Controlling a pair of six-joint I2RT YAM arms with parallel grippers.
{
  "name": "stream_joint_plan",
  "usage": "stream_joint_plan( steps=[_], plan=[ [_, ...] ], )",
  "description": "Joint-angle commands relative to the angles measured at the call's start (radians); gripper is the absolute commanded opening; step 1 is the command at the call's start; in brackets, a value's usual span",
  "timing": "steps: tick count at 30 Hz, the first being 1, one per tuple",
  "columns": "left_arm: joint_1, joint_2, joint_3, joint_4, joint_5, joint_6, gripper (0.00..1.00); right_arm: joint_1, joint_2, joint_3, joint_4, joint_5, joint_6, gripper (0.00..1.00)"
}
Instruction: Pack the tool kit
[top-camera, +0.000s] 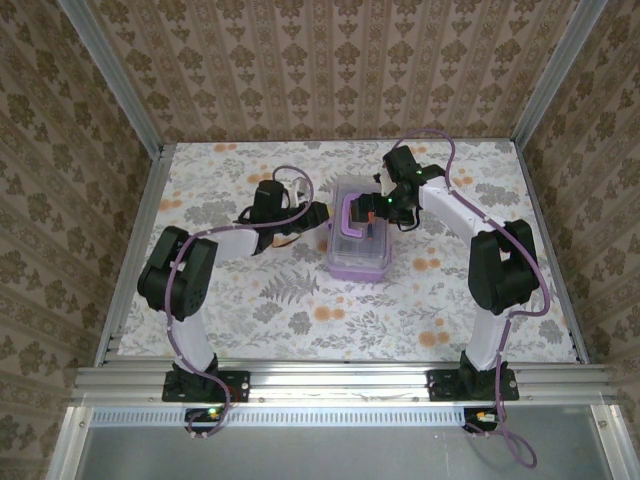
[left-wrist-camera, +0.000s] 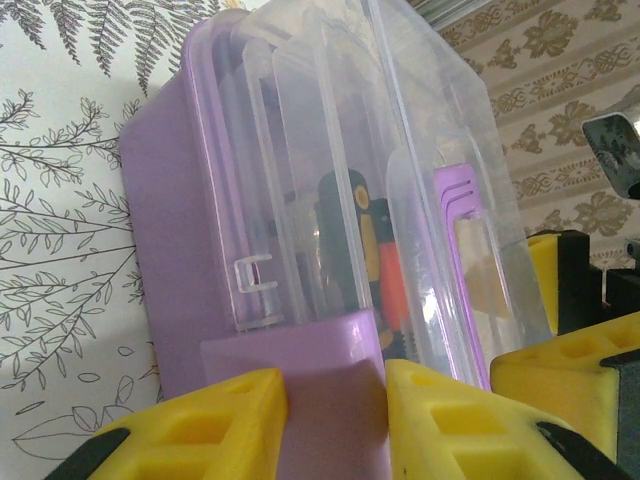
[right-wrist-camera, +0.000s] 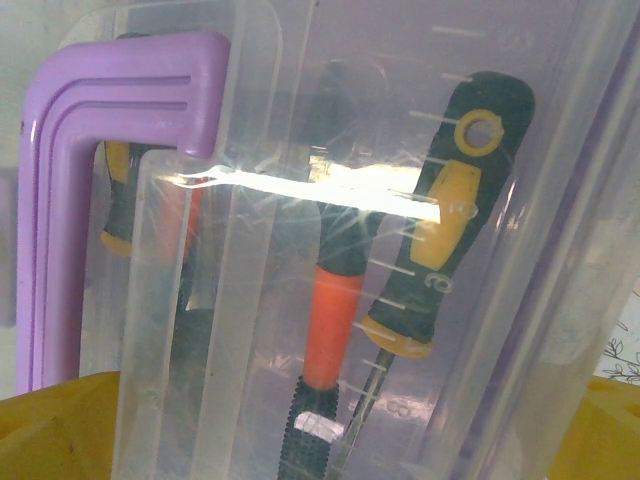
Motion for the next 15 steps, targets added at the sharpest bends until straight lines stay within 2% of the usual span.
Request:
stream_joint_plan(
  steps=[1,15],
  plan=[
    [-0.025,0.049,-0.031,-0.242,-0.043,0.063,0.32,0.017,0.032,-0.004,-0.012,-0.058,-0.005,1.0],
    [-0.031,0.07,-0.043,-0.179,-0.024,0.03,0.32,0.016,0.029,-0.008,-0.012,-0.058,-0.005,1.0]
  ],
)
